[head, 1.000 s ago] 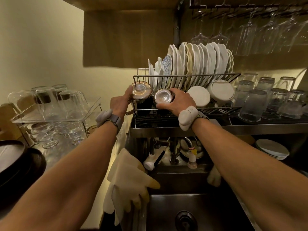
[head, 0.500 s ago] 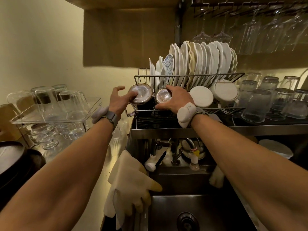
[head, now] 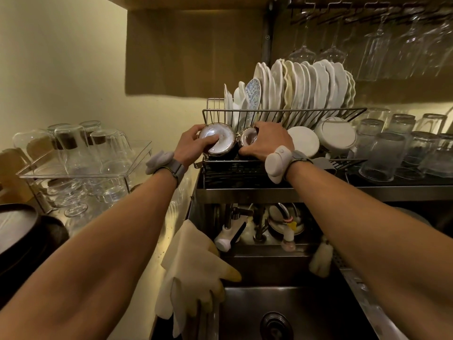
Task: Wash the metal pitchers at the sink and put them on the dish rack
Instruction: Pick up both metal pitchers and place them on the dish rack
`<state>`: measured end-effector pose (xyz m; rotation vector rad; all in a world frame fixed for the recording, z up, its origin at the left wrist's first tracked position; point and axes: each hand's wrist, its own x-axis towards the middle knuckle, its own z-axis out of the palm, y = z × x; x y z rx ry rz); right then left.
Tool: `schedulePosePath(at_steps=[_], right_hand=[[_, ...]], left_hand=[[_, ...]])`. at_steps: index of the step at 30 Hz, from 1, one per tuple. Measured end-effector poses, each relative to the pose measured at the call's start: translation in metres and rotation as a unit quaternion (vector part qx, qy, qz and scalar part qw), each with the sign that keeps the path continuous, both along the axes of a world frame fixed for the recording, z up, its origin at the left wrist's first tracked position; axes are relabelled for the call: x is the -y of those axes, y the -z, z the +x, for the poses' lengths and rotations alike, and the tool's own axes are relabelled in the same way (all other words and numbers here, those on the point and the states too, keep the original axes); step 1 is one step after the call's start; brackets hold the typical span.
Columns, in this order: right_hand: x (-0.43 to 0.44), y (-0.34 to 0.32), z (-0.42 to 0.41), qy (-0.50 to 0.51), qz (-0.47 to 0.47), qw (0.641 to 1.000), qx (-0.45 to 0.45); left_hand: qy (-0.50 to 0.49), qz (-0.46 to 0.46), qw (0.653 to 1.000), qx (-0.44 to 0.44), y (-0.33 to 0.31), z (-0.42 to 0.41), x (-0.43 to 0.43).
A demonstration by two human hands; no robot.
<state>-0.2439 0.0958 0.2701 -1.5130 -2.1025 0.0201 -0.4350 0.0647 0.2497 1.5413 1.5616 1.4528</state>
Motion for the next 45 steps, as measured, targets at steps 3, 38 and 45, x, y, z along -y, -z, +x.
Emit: schedulePosePath(at_steps=[3, 38, 45], right_hand=[[0.001, 0.003, 0.002, 0.014, 0.017, 0.999, 0.038], [0.019, 0.013, 0.003, 0.030, 0.048, 0.998, 0.034], [0.021, 0.012, 0.002, 0.030, 0.051, 0.998, 0.033]], left_hand=[[0.010, 0.002, 0.999, -0.037, -0.001, 0.007, -0.005], [-0.058, 0.000, 0.997, -0.057, 0.011, 0.023, 0.001], [-0.057, -0.006, 0.997, -0.056, 0.010, 0.019, 0.001]])
